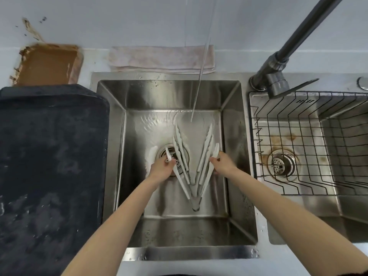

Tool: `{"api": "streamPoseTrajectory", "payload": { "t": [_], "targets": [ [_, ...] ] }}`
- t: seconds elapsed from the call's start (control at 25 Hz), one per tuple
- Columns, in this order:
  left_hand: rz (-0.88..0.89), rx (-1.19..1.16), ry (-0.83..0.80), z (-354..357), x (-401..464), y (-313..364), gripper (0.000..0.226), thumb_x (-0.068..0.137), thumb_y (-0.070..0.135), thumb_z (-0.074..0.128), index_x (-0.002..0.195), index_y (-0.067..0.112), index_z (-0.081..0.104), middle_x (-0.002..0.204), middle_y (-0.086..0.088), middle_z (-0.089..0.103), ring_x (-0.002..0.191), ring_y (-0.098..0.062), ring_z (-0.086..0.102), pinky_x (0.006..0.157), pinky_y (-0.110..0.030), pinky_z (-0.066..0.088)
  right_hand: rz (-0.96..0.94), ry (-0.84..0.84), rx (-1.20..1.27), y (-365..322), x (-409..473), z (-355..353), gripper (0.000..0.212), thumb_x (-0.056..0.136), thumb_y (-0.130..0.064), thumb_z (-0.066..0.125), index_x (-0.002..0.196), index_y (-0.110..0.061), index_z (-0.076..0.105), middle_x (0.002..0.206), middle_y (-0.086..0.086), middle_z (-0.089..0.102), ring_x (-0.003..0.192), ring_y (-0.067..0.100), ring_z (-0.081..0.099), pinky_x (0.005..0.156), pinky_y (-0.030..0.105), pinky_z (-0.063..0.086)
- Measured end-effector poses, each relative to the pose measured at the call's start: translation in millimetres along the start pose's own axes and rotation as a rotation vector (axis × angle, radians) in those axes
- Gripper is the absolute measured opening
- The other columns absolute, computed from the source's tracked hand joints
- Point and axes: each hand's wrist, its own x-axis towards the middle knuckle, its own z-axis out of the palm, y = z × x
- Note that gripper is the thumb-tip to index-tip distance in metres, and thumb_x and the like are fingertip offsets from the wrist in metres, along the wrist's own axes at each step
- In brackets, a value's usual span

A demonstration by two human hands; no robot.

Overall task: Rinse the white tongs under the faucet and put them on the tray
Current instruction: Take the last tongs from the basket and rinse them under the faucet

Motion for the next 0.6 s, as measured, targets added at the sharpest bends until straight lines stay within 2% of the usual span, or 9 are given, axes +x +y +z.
{"api": "streamPoseTrajectory", "payload": {
  "t": [0.08,0.16,0.24,0.32,0.36,0.4,0.52,0.6],
  "targets": [
    [-0.018,-0.042,-0.024,6.7,3.9,-0.3,0.028,0.097,0.026,0.04,0.112,0.011,0.058,0.118,-0.013,0.065,0.112,-0.032,0.059,0.101,-0.043,0.045,0.029,0.018,-0.038,2.1,5.1,3.3,0.037,0.096,-0.025,0.041,0.125,-0.002,0.048,0.123,0.022,0.058,0.11,0.037,0.058,0.096,0.046,0.049],
    [-0.034,-0.07,-0.009,13.8,9.1,0.1,0.029,0.097,0.023,0.04,0.116,0.009,0.057,0.117,-0.013,0.065,0.111,-0.032,0.059,0.1,-0.043,0.046,0.049,0.053,-0.082,2.3,8.7,6.2,0.038,0.097,-0.024,0.039,0.127,-0.001,0.047,0.126,0.022,0.056,0.112,0.037,0.056,0.094,0.039,0.047],
    [-0.042,-0.097,0.04,18.9,16.8,0.9,0.025,0.097,0.023,0.039,0.109,0.01,0.057,0.104,-0.01,0.066,0.104,-0.029,0.061,0.096,-0.039,0.048,0.062,0.071,-0.09,2.4,15.8,9.4,0.039,0.098,-0.024,0.038,0.127,0.002,0.046,0.127,0.023,0.053,0.115,0.037,0.053,0.093,0.037,0.044],
    [-0.034,-0.08,0.097,21.4,21.7,5.2,0.02,0.098,0.023,0.038,0.093,0.011,0.053,0.078,-0.001,0.059,0.083,-0.022,0.059,0.074,-0.029,0.047,0.062,0.091,-0.091,-0.1,22.0,10.7,0.038,0.098,-0.025,0.039,0.122,0.004,0.047,0.125,0.025,0.054,0.113,0.038,0.054,0.091,0.038,0.045],
    [-0.022,-0.046,0.125,21.3,23.8,9.6,0.022,0.098,0.022,0.037,0.09,0.009,0.053,0.072,-0.001,0.056,0.077,-0.022,0.057,0.064,-0.026,0.043,0.053,0.108,-0.091,-2.3,24.8,10.0,0.037,0.098,-0.025,0.04,0.12,0.004,0.047,0.123,0.025,0.055,0.111,0.038,0.055,0.091,0.039,0.045],
    [-0.009,-0.017,0.141,22.2,28.4,11.8,0.027,0.098,0.023,0.037,0.091,0.005,0.056,0.074,-0.006,0.059,0.078,-0.027,0.057,0.061,-0.026,0.04,0.045,0.124,-0.09,-4.1,27.9,8.8,0.037,0.098,-0.025,0.04,0.12,0.004,0.047,0.123,0.024,0.055,0.111,0.038,0.055,0.092,0.04,0.046],
    [-0.006,0.015,0.169,23.8,40.7,13.4,0.038,0.098,0.025,0.036,0.102,-0.001,0.062,0.1,-0.018,0.068,0.097,-0.034,0.061,0.079,-0.034,0.045,0.04,0.156,-0.096,-9.8,34.6,5.8,0.041,0.097,-0.025,0.041,0.128,0.002,0.044,0.127,0.023,0.055,0.118,0.038,0.052,0.096,0.04,0.044],
    [-0.01,0.034,0.175,24.6,42.8,13.9,0.038,0.098,0.026,0.035,0.102,-0.001,0.062,0.104,-0.019,0.068,0.098,-0.034,0.061,0.077,-0.032,0.042,0.037,0.17,-0.096,-10.9,35.0,7.2,0.045,0.097,-0.026,0.042,0.134,0.001,0.039,0.132,0.023,0.051,0.12,0.037,0.051,0.098,0.04,0.042]
  ]
}}
